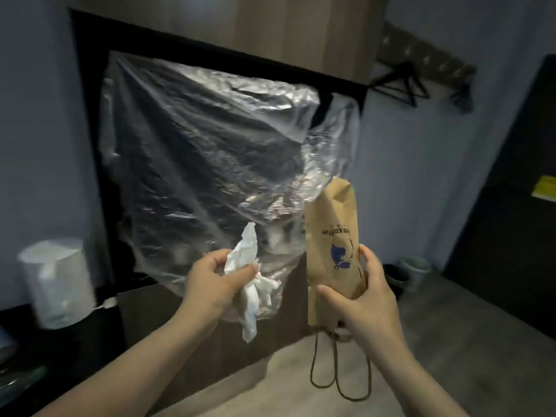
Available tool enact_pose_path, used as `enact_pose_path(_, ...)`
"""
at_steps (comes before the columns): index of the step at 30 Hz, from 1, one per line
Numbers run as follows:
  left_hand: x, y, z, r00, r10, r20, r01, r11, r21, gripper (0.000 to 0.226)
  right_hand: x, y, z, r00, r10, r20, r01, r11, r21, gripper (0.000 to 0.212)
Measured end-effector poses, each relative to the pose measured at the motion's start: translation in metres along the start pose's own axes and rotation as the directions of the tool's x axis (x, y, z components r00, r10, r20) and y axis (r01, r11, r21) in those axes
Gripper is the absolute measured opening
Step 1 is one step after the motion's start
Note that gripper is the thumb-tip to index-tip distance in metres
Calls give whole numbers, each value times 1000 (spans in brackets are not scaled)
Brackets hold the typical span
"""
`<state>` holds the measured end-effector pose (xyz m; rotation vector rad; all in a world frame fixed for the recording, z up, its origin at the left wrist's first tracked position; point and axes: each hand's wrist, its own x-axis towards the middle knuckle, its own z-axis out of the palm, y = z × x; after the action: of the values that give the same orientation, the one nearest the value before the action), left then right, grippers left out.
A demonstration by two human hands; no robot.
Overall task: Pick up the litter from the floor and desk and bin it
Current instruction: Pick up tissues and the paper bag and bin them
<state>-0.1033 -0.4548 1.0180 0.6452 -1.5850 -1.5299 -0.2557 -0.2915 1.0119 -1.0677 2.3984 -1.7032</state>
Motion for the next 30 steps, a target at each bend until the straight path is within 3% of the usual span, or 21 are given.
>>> enact_pose_path(8,58,-30,191,942,-70,328,134,975,-178,11,56,92,-117,953,125,-276,-156,983,-93,97)
enact_pose_path(14,140,-49,283,873,16,488,68,986,-154,28,123,131,-157,890,138,-435,-211,969,-125,100)
enact_pose_path(22,244,-59,392,771,31,636,88,984,-155,18,220,172,-186,787,218,-577,-323,942,-85,100)
enact_pose_path(26,271,-70,449,748,8,664,130,979,-158,27,254,201,-213,754,233,-614,-352,933,-79,100)
enact_pose_path(30,289,-85,513,737,-7,676,137,981,-139,18,288,244,-250,737,233,-634,-353,933,-67,100)
